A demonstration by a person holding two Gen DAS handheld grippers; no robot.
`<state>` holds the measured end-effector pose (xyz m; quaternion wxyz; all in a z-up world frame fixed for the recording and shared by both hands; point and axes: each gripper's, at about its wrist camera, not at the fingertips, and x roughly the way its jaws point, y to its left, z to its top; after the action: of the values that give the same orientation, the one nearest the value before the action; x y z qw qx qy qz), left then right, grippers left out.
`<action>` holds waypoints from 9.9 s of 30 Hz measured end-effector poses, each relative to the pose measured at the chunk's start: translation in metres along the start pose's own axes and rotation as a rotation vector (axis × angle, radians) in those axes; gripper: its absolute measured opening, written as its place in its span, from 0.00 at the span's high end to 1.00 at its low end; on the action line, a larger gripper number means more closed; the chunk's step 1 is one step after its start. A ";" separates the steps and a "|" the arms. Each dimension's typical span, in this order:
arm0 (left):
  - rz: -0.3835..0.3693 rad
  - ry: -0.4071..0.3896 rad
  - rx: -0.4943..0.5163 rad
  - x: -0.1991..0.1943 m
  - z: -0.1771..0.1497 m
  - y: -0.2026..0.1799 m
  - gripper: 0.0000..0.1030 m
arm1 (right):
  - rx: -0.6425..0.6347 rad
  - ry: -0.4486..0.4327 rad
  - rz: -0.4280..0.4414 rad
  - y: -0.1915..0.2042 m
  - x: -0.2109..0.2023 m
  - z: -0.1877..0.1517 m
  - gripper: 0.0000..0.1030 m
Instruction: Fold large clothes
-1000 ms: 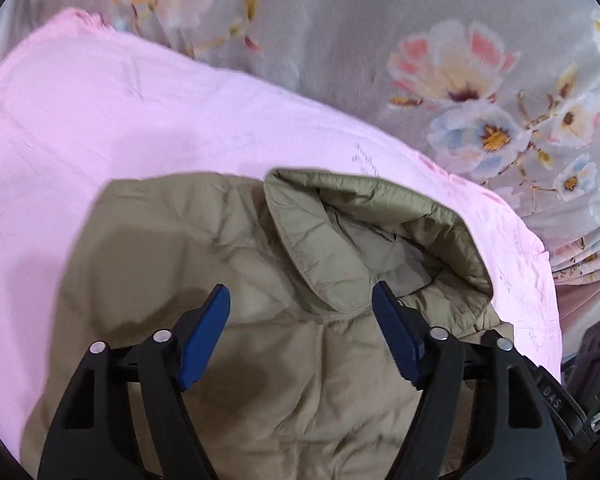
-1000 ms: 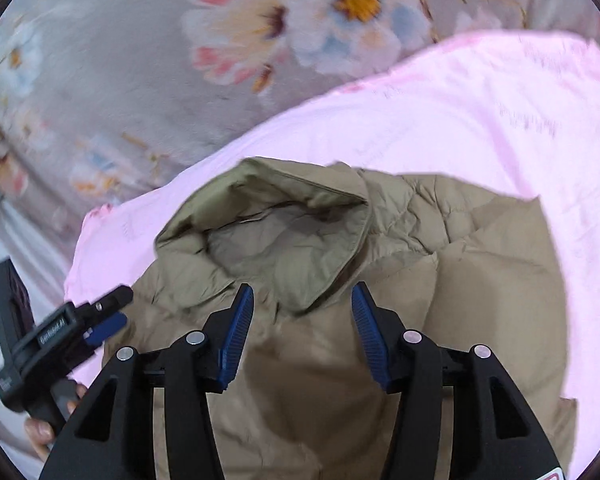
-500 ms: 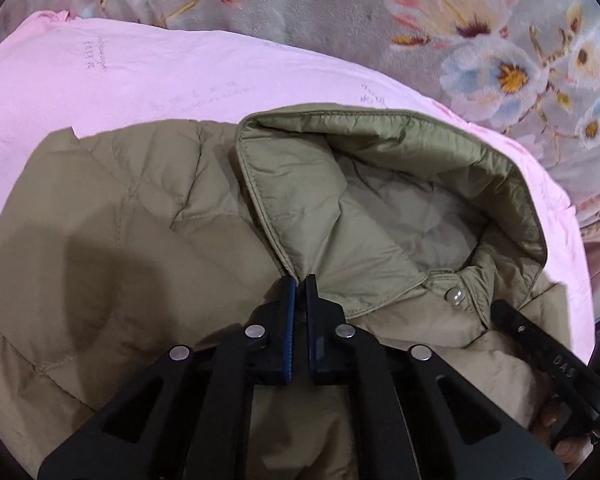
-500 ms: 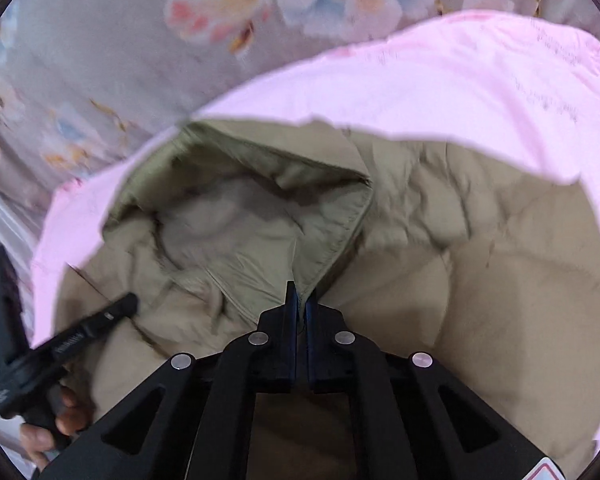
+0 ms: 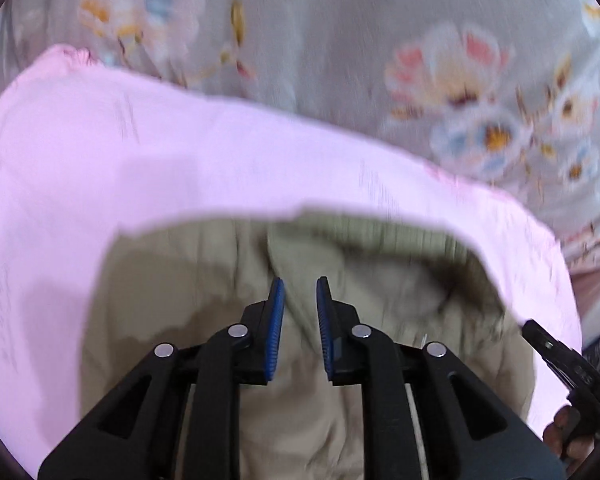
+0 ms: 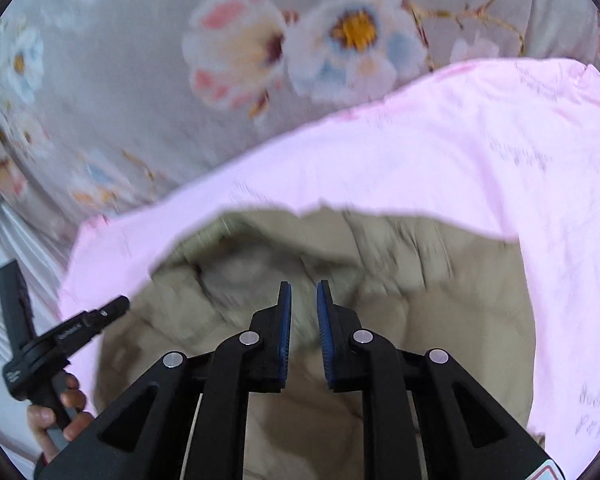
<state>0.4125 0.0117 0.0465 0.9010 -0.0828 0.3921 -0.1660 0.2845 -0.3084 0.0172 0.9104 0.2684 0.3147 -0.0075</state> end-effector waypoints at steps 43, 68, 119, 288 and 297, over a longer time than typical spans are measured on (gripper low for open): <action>0.178 0.080 0.296 0.096 -0.045 -0.049 0.96 | -0.304 0.111 -0.302 0.000 0.110 -0.020 1.00; 0.119 0.059 0.160 0.040 -0.065 -0.021 0.78 | -0.121 0.090 -0.180 -0.022 0.050 -0.023 0.78; -0.229 -0.257 0.043 -0.465 -0.233 0.036 0.93 | -0.030 -0.393 0.392 -0.017 -0.456 -0.220 0.92; 0.018 0.059 -0.225 -0.321 -0.346 0.108 0.42 | -0.388 0.104 -0.060 0.119 -0.143 -0.296 0.95; -0.127 0.093 -0.405 -0.274 -0.351 0.125 0.15 | -0.408 0.079 -0.072 0.118 -0.142 -0.303 0.95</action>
<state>0.0091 0.2210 -0.0404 0.8347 -0.2789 0.4525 -0.1440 0.0204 -0.0798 -0.0427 0.9319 0.0673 0.3546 0.0342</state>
